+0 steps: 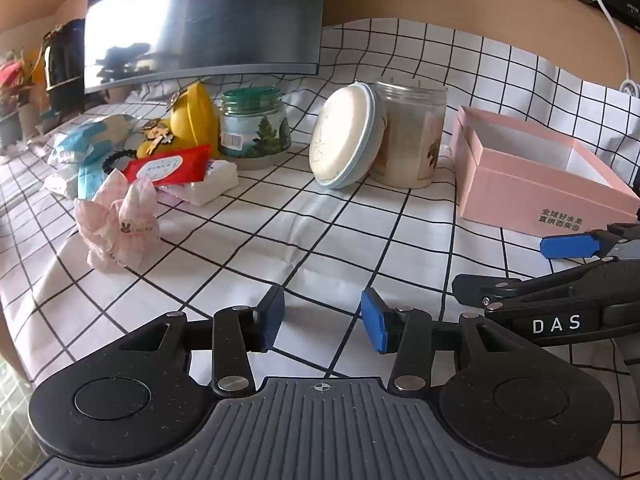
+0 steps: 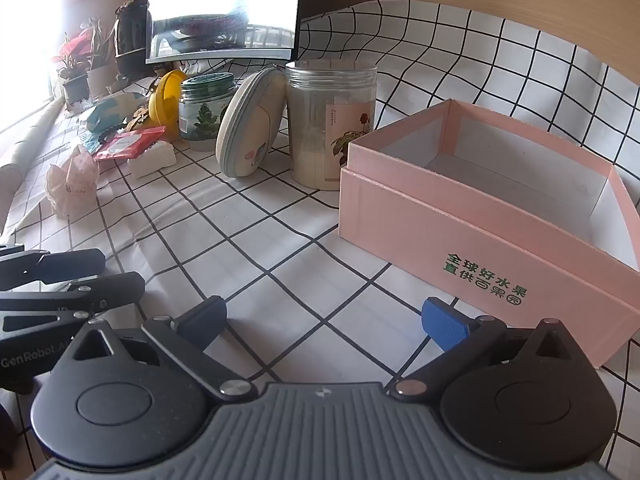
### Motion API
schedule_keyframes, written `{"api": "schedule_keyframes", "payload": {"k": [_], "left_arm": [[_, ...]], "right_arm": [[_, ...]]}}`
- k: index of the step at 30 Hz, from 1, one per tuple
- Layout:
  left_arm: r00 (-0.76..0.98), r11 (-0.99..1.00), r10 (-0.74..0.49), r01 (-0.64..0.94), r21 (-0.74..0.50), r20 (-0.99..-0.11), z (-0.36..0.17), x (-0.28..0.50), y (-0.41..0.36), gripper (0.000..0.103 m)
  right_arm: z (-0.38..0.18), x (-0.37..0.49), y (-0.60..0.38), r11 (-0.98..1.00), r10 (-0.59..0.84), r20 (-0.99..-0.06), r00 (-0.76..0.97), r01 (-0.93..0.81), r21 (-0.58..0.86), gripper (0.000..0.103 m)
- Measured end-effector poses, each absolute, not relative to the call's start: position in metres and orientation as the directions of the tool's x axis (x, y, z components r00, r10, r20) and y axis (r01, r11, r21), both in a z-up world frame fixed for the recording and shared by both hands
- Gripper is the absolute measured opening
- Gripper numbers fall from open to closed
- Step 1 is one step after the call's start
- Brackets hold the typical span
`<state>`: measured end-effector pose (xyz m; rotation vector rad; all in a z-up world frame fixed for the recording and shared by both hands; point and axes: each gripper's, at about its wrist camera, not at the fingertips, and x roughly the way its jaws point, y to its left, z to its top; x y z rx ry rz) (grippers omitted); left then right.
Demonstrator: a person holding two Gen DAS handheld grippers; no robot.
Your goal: Organize soft objects
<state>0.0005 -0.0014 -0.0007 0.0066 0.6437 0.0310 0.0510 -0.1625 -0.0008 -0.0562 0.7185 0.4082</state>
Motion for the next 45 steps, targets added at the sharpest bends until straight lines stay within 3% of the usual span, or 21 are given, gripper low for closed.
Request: {"api": "schedule_keyframes", "payload": {"k": [45], "left_arm": [[0.808,1.0,0.019,-0.028,-0.005,-0.589,-0.002,0.0021,0.0003,0.048]], "right_arm": [[-0.0007,0.0512,-0.1624,0.92,0.344,-0.65,0.678,-0.382,0.088,0.103]]}}
